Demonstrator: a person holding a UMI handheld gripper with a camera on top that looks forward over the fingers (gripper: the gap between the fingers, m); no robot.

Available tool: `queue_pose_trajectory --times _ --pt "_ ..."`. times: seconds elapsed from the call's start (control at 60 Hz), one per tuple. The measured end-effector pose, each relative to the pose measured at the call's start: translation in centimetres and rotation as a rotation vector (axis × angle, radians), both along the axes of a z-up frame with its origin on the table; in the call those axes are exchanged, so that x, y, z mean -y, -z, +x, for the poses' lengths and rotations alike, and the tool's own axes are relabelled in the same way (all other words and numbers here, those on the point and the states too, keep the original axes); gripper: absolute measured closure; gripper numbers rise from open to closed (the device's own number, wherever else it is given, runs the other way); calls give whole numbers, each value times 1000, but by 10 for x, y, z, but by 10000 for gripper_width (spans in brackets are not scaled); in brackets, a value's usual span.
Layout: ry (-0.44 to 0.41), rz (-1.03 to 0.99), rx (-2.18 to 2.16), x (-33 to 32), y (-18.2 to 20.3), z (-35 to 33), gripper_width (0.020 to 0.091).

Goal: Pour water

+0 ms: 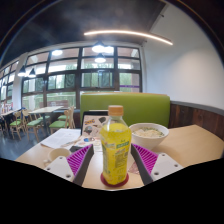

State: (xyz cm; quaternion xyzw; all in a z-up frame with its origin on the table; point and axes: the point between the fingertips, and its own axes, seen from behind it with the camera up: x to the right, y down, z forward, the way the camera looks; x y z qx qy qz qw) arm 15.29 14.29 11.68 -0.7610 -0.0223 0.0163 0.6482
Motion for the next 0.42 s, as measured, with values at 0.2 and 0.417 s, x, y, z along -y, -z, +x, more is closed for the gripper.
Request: queue_pose_trajectory --times 0.2,0.417 --pt "-14 35 22 111 -45 -34 285" --pt "-88 83 -17 216 -53 -92 280"
